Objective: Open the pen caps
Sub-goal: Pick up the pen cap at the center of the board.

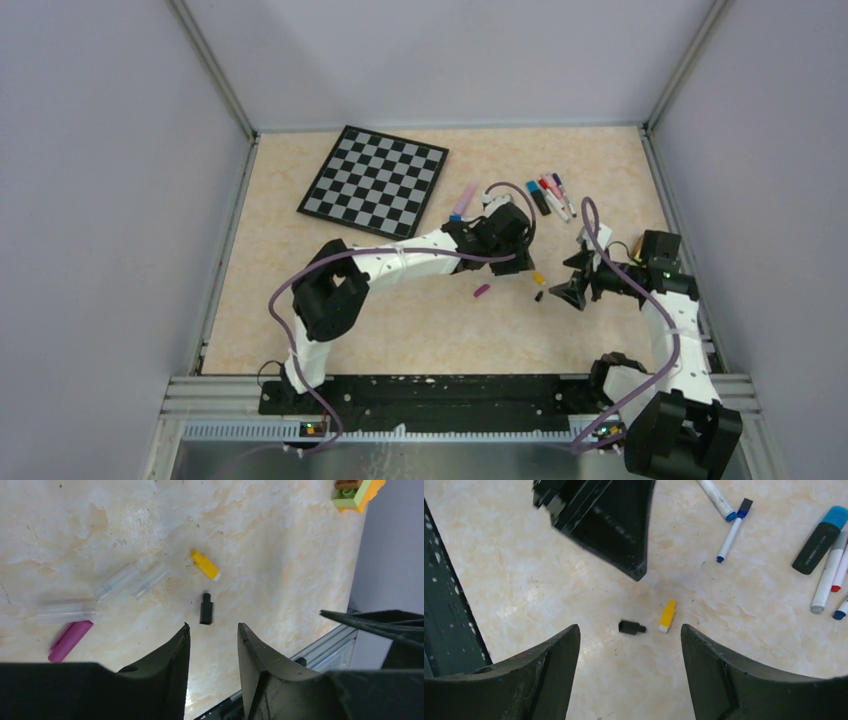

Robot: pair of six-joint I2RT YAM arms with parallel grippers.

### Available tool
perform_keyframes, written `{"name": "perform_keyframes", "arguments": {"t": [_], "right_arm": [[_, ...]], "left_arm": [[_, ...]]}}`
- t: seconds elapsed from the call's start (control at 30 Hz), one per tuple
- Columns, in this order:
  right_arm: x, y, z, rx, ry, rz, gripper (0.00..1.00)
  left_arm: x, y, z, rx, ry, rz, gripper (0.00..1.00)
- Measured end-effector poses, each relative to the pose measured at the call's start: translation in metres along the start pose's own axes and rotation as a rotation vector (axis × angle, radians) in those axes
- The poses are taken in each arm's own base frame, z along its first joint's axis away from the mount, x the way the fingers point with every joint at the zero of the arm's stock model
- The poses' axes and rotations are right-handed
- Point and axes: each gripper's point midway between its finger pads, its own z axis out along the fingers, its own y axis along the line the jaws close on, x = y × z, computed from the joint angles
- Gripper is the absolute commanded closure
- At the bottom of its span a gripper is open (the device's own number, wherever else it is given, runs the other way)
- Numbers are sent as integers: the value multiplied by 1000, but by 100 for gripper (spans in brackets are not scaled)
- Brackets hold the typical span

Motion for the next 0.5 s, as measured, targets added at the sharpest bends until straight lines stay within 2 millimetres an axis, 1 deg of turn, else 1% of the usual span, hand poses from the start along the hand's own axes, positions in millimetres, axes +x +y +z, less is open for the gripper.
{"name": "perform_keyframes", "arguments": {"t": [0.07,0.17,0.23,0.3,0.4,0.5], "right_arm": [[7,5,0,-22,13,-65,25],[21,12,1,-50,40,-130,24],[28,14,1,-54,54,-150,24],[35,11,1,-41,80,-150,24],[49,-2,-4,13,162,-123,26],[72,-14,-17,49,268,-84,28]], "left_arm": [[-3,-6,-1,-3,1,-36,57],[-2,-5,-3,-15,9,-67,57],[0,-2,-3,-30,16,-72,57],[1,0,-3,-39,17,-70,57],[-1,4,-3,-44,2,-35,56],[0,14,-11,-25,-19,40,54]]}}
